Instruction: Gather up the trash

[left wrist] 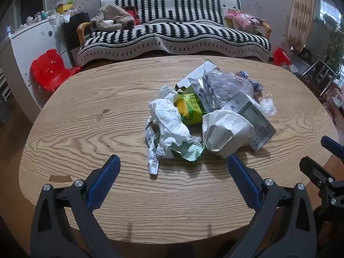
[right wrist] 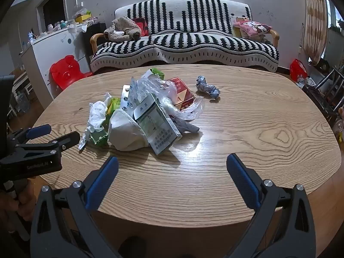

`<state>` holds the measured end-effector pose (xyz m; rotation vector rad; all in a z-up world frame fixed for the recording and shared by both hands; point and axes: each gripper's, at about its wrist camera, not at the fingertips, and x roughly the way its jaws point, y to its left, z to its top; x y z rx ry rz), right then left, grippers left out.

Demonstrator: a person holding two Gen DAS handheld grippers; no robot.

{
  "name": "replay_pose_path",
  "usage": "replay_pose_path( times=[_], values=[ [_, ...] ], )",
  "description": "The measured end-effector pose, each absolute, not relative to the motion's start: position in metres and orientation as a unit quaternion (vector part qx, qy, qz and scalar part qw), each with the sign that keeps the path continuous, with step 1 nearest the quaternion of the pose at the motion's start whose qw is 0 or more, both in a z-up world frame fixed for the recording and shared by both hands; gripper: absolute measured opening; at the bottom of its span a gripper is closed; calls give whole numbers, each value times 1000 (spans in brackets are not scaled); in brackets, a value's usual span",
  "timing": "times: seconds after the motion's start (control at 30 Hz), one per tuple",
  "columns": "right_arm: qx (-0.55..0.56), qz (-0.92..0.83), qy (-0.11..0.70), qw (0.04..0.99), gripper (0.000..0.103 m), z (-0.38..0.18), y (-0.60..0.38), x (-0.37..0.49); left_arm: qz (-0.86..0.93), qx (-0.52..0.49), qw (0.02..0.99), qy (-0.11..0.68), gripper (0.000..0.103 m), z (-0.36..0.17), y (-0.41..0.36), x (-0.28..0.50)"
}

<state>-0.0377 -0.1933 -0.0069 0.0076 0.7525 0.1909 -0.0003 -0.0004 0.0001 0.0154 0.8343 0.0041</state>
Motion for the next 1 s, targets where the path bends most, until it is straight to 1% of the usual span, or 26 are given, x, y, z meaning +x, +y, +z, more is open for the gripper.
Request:
replay_pose_path(
  times=[1.0],
  values=[
    [6, 94, 370, 924, 97, -8, -192, -38, 1, 3, 912, 410, 97, -4, 1, 1]
  ],
)
